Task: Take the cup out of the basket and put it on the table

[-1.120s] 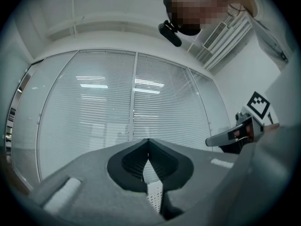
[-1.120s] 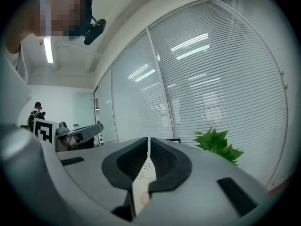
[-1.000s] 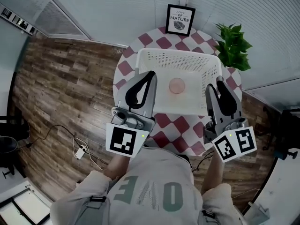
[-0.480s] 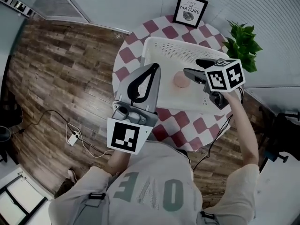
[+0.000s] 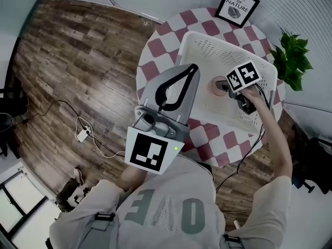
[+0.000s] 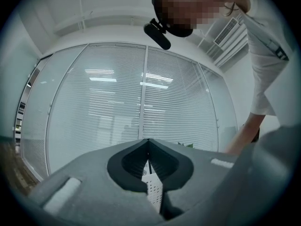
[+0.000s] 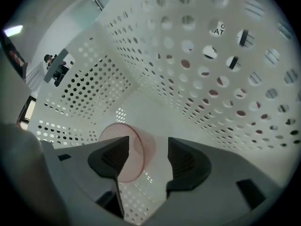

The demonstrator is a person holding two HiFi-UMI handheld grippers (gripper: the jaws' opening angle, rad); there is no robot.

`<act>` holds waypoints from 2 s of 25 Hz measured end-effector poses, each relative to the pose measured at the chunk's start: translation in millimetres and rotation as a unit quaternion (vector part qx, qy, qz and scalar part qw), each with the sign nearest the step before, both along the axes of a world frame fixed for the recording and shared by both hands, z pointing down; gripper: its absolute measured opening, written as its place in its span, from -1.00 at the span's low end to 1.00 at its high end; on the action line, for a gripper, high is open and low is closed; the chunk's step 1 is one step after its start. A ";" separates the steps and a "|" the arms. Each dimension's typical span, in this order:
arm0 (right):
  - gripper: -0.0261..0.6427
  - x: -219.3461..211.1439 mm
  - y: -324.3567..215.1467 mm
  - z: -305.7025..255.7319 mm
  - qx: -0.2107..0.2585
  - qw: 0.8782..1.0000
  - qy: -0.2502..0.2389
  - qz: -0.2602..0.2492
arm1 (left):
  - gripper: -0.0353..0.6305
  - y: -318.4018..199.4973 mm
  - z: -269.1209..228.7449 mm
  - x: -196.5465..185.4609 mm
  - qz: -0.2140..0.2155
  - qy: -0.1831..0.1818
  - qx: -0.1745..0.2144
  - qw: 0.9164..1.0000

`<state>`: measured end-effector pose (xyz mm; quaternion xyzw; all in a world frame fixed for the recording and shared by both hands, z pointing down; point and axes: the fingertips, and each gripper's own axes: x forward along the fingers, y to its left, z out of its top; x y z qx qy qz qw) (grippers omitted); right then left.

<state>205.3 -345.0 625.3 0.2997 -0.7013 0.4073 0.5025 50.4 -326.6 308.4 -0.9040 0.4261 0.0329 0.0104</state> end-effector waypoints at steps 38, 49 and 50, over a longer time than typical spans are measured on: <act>-0.86 -8.1 -23.5 7.7 0.031 0.997 0.045 0.046 | -0.88 -10.4 1.2 8.3 0.006 0.025 -0.021 0.999; -0.86 -25.6 -40.5 -203.9 0.243 0.959 -0.098 0.108 | -0.88 17.1 -30.2 39.3 0.047 0.010 0.011 0.999; -0.86 -22.9 -34.7 -223.2 0.270 0.950 -0.105 0.114 | -0.88 21.3 -33.8 43.5 0.053 0.004 0.017 0.998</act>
